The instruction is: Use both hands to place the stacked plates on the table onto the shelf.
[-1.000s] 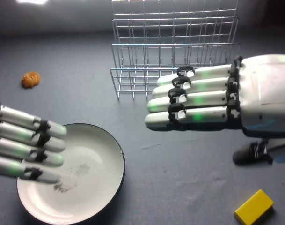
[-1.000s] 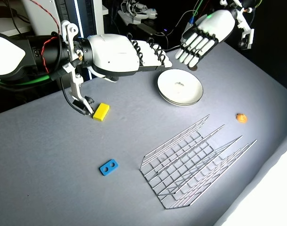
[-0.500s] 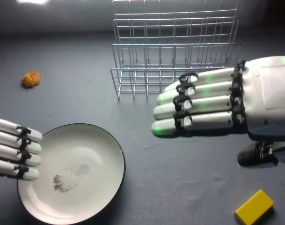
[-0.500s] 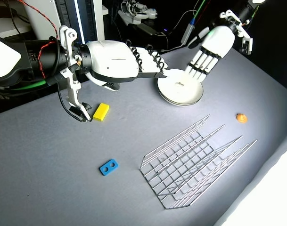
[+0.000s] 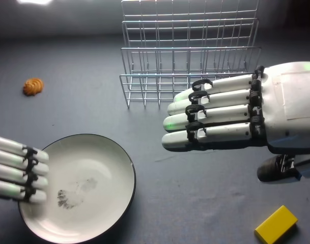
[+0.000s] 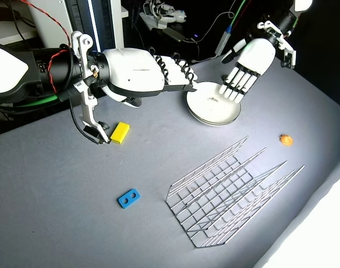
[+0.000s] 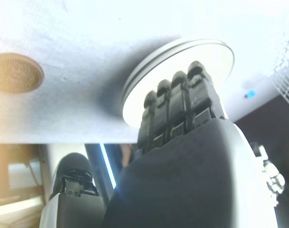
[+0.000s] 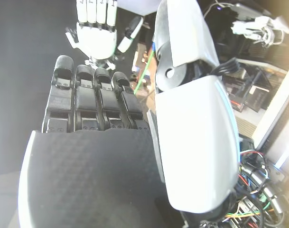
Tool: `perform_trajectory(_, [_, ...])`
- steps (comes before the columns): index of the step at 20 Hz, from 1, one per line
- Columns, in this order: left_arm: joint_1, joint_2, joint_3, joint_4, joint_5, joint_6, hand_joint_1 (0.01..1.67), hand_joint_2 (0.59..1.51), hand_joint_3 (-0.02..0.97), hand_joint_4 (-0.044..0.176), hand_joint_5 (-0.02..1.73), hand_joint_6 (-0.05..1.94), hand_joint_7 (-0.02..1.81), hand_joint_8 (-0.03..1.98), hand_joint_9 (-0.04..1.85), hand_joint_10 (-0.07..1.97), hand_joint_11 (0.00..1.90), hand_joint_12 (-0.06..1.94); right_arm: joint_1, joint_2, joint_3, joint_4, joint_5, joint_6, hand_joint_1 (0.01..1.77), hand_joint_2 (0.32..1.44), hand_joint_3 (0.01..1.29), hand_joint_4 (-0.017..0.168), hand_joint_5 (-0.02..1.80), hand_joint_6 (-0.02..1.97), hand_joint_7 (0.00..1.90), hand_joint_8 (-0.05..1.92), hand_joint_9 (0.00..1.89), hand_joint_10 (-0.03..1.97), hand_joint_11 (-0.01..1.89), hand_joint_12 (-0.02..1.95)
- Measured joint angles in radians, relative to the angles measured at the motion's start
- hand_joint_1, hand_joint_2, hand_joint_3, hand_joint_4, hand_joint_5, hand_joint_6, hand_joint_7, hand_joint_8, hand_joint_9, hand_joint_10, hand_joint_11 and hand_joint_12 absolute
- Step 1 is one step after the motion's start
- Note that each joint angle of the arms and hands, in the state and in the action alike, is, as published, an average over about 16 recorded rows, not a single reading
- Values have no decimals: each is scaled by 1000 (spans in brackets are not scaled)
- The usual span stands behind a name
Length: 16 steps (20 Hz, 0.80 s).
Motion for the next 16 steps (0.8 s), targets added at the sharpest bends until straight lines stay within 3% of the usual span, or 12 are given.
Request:
perform_trajectory(9, [62,-12,-32,-57,51,-1,25,1152,2,-2,113,-14,89,-1,53,4,18,4,-18,-41,0,-3,-43,-52,1281,951,13,0,18,22,11,12,21,5,13,277])
perform_trajectory(16, [83,-18,-96,-131,114,-2,26,1155,1,-1,100,-15,74,-5,59,4,20,2,-22,-85,1,18,-83,-140,1250,958,13,4,22,23,12,12,22,4,13,265])
